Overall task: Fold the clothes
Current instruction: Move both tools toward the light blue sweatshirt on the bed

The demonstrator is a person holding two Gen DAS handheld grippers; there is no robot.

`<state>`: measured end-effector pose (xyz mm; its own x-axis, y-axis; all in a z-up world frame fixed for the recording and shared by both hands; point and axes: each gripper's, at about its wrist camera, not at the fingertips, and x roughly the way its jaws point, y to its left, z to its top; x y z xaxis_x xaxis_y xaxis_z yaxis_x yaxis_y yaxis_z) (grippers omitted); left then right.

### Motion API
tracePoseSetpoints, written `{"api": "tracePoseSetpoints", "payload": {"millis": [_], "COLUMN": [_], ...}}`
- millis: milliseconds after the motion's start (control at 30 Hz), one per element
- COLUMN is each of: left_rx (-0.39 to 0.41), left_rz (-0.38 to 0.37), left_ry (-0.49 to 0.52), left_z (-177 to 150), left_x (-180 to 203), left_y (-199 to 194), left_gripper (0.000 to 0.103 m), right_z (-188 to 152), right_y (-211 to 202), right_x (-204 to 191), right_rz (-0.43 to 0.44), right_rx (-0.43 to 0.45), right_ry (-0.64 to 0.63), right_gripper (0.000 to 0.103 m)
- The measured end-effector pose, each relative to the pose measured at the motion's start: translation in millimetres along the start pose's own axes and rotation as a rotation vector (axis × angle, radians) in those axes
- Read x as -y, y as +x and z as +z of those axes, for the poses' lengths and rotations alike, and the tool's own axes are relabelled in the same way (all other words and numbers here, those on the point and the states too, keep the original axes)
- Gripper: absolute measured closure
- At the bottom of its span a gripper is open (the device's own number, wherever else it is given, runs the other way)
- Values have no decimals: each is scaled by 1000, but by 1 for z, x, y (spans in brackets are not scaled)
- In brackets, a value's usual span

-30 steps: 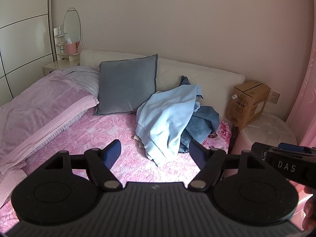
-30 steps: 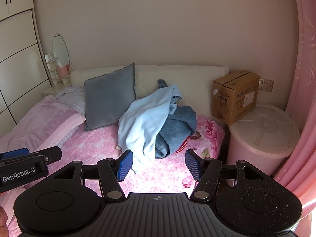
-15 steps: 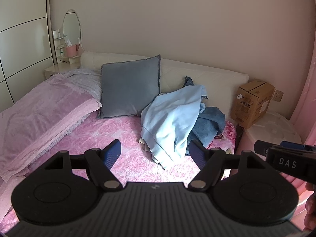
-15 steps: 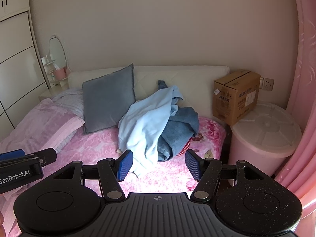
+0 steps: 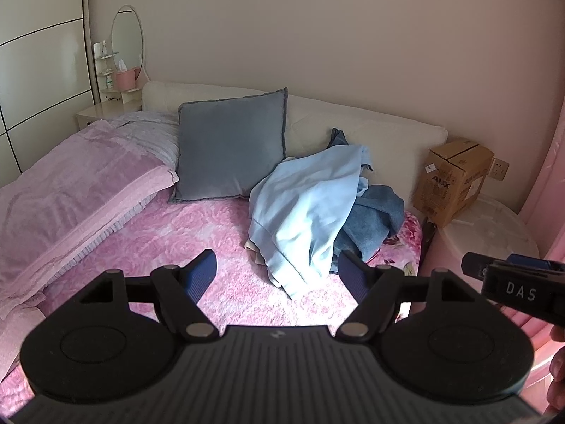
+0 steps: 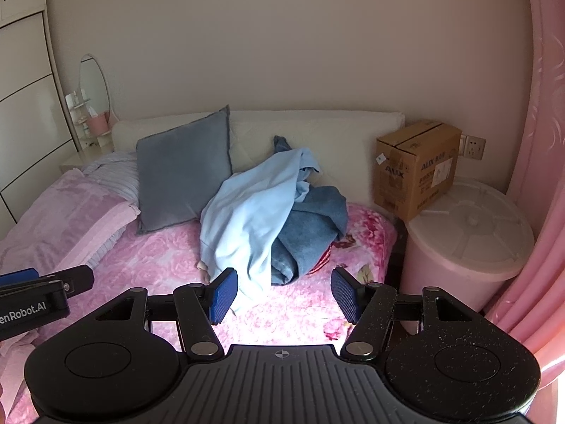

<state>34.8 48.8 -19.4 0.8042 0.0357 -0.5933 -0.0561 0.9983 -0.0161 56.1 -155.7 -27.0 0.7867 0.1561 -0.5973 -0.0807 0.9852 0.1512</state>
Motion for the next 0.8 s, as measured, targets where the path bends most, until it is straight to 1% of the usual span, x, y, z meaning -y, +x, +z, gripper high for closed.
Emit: {"api": "tracePoseSetpoints", "payload": {"millis": [333, 800], "left_rx": [-25, -38], "left_rz": [40, 58], "left_ry": [-39, -46], "left_z": [-2, 7], "left_x": [-13, -12], "left_y": [8, 20], "left_gripper": [30, 30], "right_z": [-3, 4], "right_y": [12, 32], "right_x": [-9, -14], "right_rz": [25, 42], "right_rx": [-24, -31], "right_ry": [-51, -106], "right_gripper": [41, 41]}}
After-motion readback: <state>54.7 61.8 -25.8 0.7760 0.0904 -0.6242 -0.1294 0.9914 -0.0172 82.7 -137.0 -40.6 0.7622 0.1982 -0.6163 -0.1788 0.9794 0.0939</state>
